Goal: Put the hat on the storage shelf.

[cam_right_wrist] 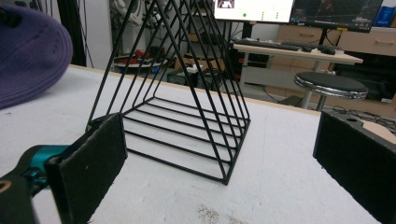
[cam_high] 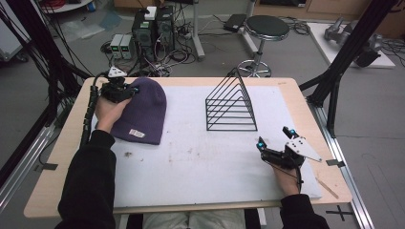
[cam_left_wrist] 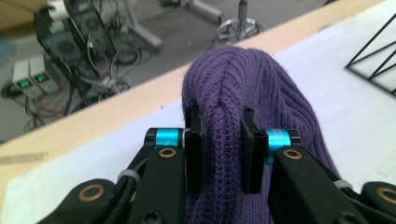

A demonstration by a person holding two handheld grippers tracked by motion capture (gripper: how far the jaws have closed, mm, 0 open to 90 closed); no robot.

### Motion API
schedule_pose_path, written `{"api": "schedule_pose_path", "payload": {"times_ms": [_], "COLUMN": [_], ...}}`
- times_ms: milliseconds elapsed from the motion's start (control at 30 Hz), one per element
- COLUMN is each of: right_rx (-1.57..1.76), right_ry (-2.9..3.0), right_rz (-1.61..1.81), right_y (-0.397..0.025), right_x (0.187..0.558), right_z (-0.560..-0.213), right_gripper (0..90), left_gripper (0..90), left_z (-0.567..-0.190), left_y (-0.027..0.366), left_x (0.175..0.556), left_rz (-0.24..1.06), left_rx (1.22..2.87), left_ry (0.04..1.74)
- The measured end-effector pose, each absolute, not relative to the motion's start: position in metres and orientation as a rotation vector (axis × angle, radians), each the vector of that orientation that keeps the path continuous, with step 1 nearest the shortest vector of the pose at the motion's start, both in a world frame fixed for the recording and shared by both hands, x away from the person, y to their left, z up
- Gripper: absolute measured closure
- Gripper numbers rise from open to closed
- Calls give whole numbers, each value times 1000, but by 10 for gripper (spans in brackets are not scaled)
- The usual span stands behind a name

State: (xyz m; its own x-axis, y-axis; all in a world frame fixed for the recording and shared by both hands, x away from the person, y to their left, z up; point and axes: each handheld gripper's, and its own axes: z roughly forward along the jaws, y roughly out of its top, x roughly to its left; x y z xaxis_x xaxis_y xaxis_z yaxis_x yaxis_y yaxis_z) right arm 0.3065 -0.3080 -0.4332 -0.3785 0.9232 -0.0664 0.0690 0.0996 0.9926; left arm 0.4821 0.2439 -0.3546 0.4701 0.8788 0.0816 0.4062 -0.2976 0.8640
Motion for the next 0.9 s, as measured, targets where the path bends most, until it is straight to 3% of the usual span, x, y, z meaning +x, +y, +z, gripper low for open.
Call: {"api": "schedule_pose_path", "payload": {"times_ms": [333, 900], "right_rx": [998, 1011], "right_ry": [1567, 1581], "right_rz": [1372, 1371], "right_y": [-310, -308], "right_x": [306, 306], "right_z": [-432, -432], "right_gripper": [43, 43], "left_gripper": [754, 751], "left_z": [-321, -302], "left_y": [232, 218], "left_x": [417, 361], "left_rz": [847, 812], "left_rx": [1669, 1421], "left_ry": [928, 769]}}
